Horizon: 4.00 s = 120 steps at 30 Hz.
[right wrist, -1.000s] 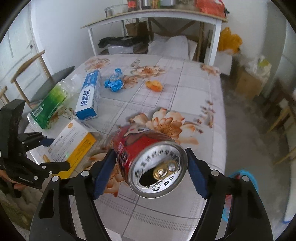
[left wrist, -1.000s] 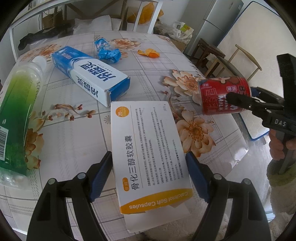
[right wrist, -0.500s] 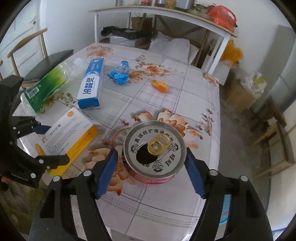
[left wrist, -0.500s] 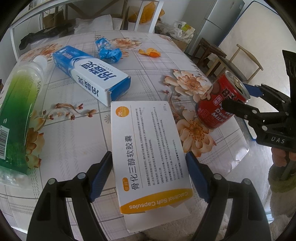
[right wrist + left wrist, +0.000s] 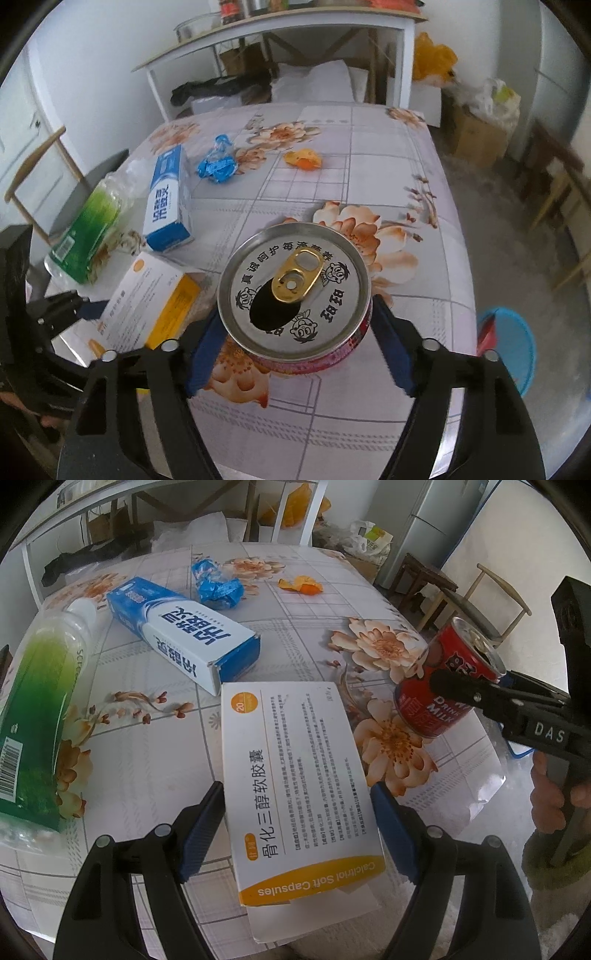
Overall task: Collect trash
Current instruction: 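Lift the red can with the right gripper and turn toward the wastebasket, then open both grippers over the blue wastebasket, dropping the box and can, then move both tools back over the table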
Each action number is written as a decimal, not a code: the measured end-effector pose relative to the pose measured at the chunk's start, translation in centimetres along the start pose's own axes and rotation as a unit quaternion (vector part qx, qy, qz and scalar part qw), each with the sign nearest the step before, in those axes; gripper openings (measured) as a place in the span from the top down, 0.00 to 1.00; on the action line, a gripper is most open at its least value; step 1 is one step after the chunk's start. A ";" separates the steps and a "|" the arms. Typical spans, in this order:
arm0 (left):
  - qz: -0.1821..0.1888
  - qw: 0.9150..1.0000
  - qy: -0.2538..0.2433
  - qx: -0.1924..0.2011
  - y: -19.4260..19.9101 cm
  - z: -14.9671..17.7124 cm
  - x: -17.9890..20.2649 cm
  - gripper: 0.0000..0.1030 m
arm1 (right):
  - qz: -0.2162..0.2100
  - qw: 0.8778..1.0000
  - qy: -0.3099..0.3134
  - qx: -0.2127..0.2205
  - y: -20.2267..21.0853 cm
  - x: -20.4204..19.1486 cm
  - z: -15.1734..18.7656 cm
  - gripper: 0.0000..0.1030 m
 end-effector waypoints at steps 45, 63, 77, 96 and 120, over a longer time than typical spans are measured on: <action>0.018 0.997 -0.024 0.073 4.9 -2.4 2.8 0.31 | 0.020 0.996 -0.048 0.067 6.4 1.8 -1.6 0.38; 0.162 0.977 -0.131 0.054 1.1 -11.5 19.5 0.31 | 0.198 0.936 -0.252 0.147 18.1 22.9 3.8 0.38; 0.226 0.957 -0.161 -0.086 -13.8 -12.0 37.1 0.24 | 0.168 0.884 -0.431 0.073 9.9 36.7 11.6 0.37; 0.243 0.960 -0.129 -0.059 -12.7 -12.7 36.8 0.12 | 0.162 0.863 -0.474 0.064 8.5 38.7 16.0 0.29; 0.061 0.988 -0.048 0.132 4.2 -12.9 8.3 0.12 | -0.004 0.969 -0.234 0.081 6.5 17.4 -2.9 0.24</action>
Point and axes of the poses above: each gripper's, at about its wrist camera, not at the fingertips, and y roughly against the way its jaws point, x to its right, z to its underside, the point moved 10 cm from there along -y, roughly the way its jaws point, and after that the axes turned 8 degrees about x, right-handed, at the moved point
